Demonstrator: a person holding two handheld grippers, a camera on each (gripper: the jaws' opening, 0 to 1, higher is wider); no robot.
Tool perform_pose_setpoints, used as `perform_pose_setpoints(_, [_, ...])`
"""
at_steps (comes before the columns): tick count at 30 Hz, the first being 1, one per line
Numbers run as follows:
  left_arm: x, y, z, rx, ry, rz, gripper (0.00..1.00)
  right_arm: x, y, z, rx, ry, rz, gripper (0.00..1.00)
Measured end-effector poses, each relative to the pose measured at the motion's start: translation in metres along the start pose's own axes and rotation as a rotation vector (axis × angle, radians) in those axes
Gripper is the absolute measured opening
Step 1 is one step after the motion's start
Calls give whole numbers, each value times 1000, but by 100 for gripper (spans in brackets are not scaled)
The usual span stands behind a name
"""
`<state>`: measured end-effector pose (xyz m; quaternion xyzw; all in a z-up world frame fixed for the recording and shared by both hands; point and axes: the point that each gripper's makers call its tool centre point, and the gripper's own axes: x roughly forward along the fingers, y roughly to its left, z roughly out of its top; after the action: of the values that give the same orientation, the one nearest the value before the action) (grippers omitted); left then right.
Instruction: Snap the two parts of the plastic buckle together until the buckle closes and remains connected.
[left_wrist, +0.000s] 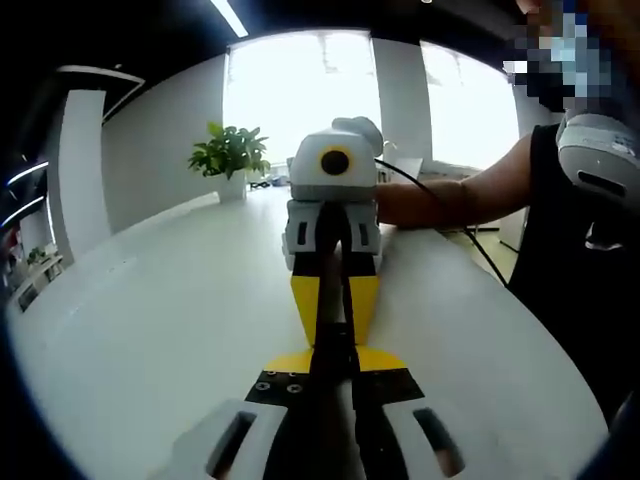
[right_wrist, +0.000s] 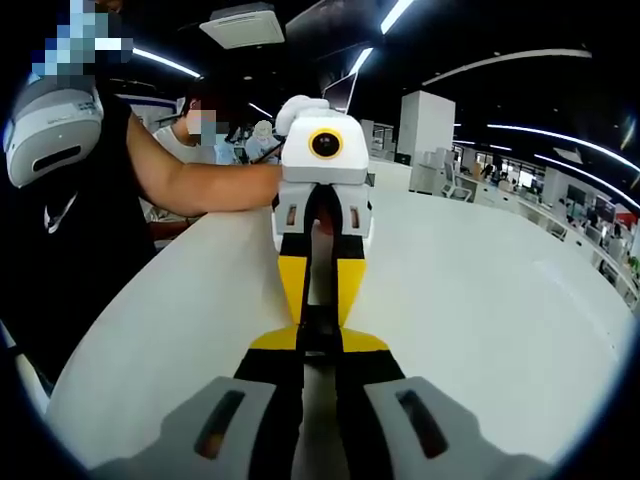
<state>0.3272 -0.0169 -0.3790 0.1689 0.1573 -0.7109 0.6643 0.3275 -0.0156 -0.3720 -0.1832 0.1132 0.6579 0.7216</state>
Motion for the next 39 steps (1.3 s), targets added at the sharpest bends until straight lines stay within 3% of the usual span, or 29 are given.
perform_pose_setpoints(39, [2,2,0,-20,-9,-15,11,2,-1,1,-1,-5,4,8])
